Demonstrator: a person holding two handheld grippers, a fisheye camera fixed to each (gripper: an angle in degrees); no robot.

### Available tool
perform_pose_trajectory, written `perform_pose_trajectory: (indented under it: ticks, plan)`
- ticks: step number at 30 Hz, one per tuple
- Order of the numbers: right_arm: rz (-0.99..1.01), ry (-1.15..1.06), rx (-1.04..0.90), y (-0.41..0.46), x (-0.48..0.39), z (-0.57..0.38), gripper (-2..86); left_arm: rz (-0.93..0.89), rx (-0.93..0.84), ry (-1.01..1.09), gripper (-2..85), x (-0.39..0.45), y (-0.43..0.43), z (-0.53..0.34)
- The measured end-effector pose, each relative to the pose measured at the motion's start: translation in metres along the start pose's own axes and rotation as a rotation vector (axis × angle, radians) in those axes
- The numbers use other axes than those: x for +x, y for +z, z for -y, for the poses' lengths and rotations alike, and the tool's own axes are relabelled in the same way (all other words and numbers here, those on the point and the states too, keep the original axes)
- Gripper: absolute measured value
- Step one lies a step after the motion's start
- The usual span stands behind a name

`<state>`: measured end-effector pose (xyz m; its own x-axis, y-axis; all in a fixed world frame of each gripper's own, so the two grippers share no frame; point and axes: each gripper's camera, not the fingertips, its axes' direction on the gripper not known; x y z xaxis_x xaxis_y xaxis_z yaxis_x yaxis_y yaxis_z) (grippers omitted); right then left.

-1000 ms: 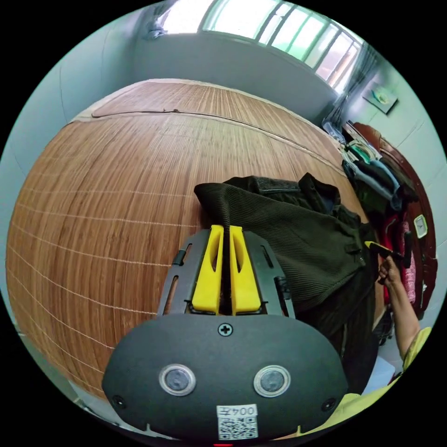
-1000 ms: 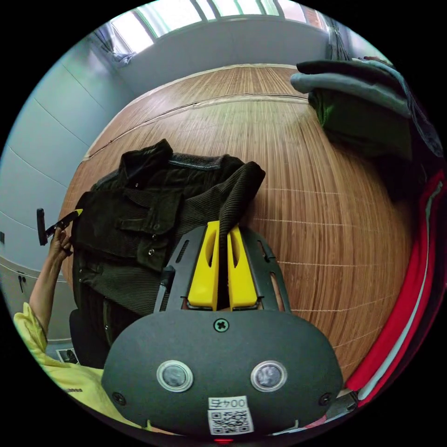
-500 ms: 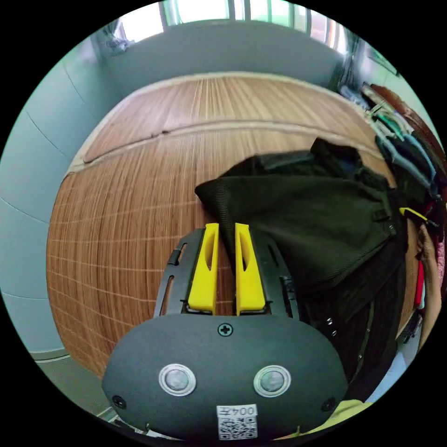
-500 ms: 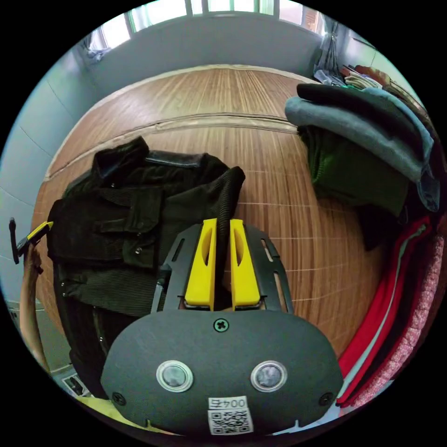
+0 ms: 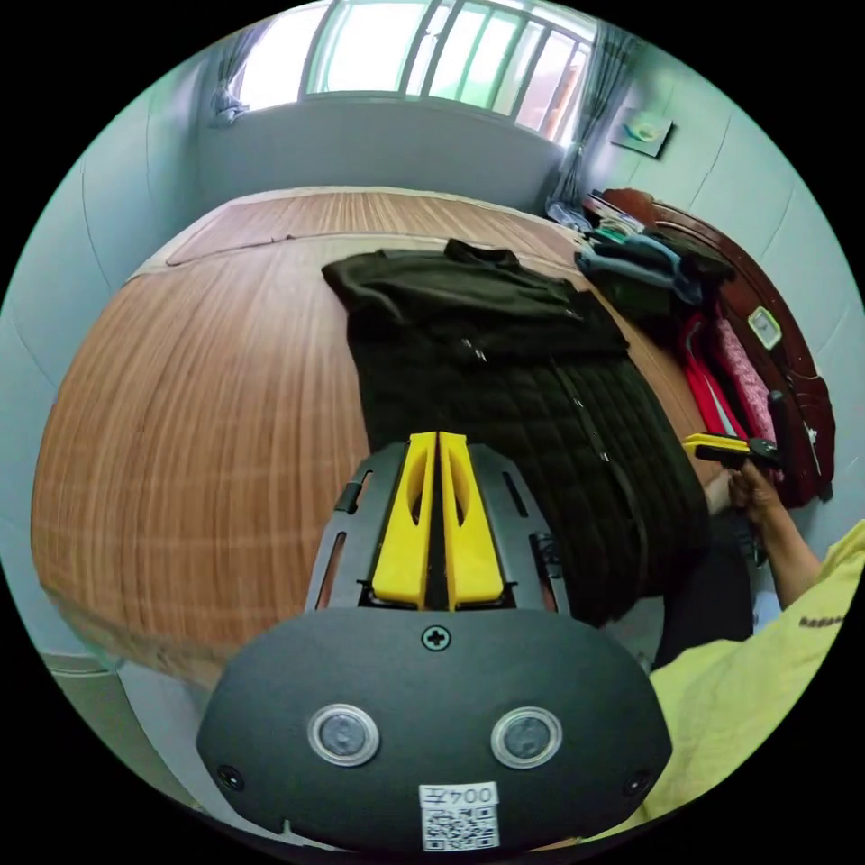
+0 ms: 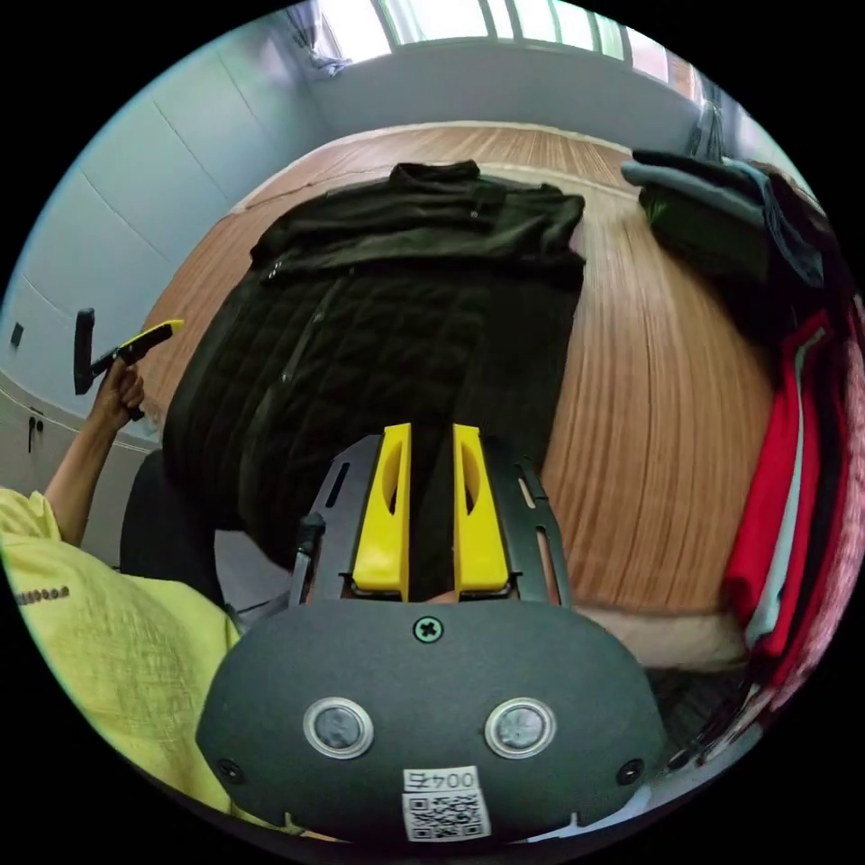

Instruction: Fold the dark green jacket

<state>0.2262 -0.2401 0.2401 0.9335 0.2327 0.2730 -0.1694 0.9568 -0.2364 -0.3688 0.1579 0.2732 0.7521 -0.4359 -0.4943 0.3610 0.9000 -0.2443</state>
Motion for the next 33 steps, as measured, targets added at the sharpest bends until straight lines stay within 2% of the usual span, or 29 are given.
perform_pose_trajectory:
  ticks: [2, 6, 9, 13, 16, 20, 27, 33]
  plan:
    - [-0.035, 0.029, -0.023, 0.008, -0.012, -0.026, 6.0, -0.007, -0.035, 0.000, 0.8, 0.016, -0.001, -0.032]
    - [-0.117, 0.021, -0.034, 0.026, -0.031, -0.055, 3.7, 0.099, -0.140, 0.073, 0.4, 0.046, 0.021, -0.073]
    - [-0.126, 0.043, -0.028, 0.032, -0.033, -0.060, 1.8, 0.201, -0.051, 0.105, 0.6, 0.058, 0.020, -0.096]
    - [-0.126, 0.049, -0.020, 0.034, -0.032, -0.067, 0.0, 0.205, 0.029, 0.071, 0.7, 0.054, 0.016, -0.121]
    - [-0.122, 0.042, 0.000, 0.033, -0.031, -0.078, -0.4, 0.142, 0.060, 0.002, 0.8, 0.039, 0.011, -0.137]
    - [-0.143, 0.016, 0.028, 0.031, -0.031, -0.094, -0.5, 0.014, -0.020, -0.074, 1.4, 0.010, -0.004, -0.146]
    - [0.081, 0.197, 0.020, 0.019, 0.018, -0.107, -0.6, -0.207, 0.077, -0.315, 4.2, -0.115, -0.070, -0.208]
    - [0.092, 0.220, 0.030, 0.008, 0.035, -0.119, -0.7, -0.393, 0.011, -0.400, 8.5, -0.168, -0.048, -0.251]
